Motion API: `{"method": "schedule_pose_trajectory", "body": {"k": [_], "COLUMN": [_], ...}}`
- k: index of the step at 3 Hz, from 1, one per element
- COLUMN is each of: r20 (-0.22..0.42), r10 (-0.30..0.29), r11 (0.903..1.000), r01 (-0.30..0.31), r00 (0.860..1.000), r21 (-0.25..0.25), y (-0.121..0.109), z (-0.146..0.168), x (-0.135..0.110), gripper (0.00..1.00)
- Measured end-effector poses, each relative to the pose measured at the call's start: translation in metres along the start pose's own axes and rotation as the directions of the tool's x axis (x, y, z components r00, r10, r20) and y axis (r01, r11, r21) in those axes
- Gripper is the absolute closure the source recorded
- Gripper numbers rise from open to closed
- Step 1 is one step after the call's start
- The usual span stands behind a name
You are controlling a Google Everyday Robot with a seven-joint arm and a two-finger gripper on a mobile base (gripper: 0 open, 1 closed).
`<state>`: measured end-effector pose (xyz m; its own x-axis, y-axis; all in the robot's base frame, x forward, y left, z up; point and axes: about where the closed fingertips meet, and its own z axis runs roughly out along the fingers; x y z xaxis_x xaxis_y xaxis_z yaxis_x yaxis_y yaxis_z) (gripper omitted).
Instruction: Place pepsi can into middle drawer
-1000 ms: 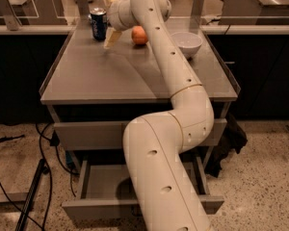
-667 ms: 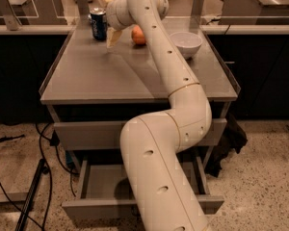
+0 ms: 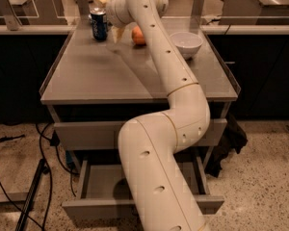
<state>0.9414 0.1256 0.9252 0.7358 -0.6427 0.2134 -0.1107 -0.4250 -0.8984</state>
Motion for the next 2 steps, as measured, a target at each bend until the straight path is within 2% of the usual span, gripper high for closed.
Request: {"method": "schedule_pose_trajectory", "body": {"k": [1, 2], "r20": [0.003, -0.002], "r10": [-0.082, -0.135], "r11": [0.9966, 0.9908], "r01": [0.082, 0.135], "r00": [0.997, 0.991], "r21": [-0.002, -0.007], "y": [0.0015, 0.0018], "z": [0.0025, 0.0068], "x": [-0.0018, -0.0033], "gripper": [0.00, 0.00]}}
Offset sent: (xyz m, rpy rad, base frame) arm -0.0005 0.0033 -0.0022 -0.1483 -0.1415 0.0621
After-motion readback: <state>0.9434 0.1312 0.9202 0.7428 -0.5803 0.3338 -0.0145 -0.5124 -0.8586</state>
